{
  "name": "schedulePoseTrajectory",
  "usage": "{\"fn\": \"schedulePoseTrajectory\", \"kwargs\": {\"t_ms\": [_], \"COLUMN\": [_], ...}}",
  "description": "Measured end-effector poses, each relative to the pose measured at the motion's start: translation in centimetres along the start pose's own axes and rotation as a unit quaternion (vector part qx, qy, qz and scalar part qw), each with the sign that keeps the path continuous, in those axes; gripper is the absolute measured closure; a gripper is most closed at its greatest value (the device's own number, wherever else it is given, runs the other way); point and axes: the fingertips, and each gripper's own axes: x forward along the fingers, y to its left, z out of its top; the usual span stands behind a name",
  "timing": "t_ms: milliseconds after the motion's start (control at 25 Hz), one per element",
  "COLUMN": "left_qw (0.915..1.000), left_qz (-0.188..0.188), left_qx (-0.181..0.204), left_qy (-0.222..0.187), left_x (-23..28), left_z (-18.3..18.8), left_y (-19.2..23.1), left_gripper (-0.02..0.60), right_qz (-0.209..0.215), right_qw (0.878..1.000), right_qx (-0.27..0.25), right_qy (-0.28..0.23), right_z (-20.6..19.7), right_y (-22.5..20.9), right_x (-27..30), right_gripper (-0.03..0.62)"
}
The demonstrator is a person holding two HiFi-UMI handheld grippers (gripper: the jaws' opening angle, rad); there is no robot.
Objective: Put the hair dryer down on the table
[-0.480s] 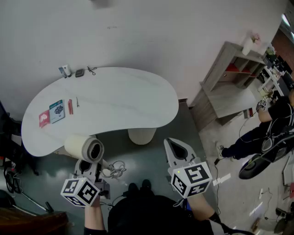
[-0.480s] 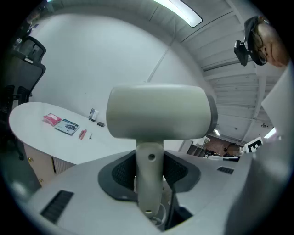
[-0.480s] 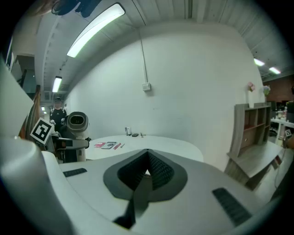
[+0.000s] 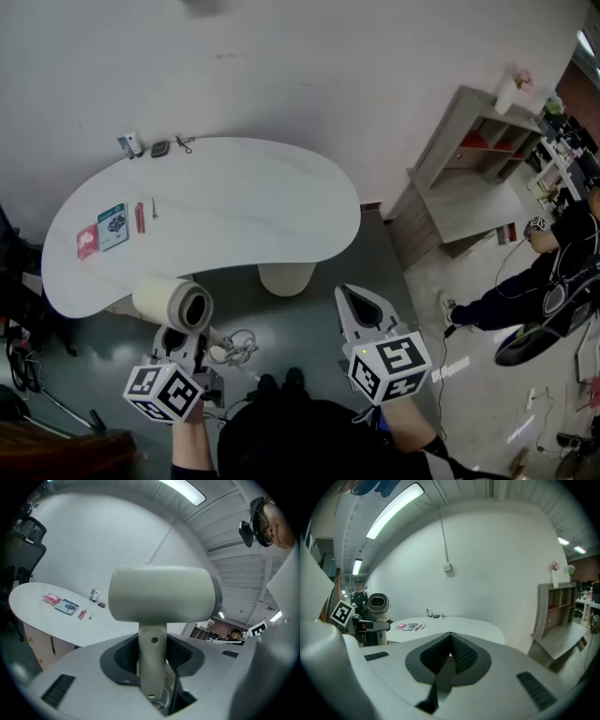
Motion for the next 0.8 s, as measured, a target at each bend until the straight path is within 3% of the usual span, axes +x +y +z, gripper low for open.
{"fn": "schedulePoseTrajectory", "kwargs": {"t_ms": [800], "left_qw": [0.9974], "left_qz": [0.011], "left_qx": [0.047], "left_qy": [-0.053], "left_x": [0.3], "left_z": [3.6], "left_y": [-2.1], "left_gripper": [0.422], "right_qz": [-0.003], "right_qw": [1.000], "right_qx": [0.009], "right_qy": [-0.001], "right_z": [-0.4], "right_y": [-3.5], "right_x": [-1.1], "right_gripper": [0.592]}}
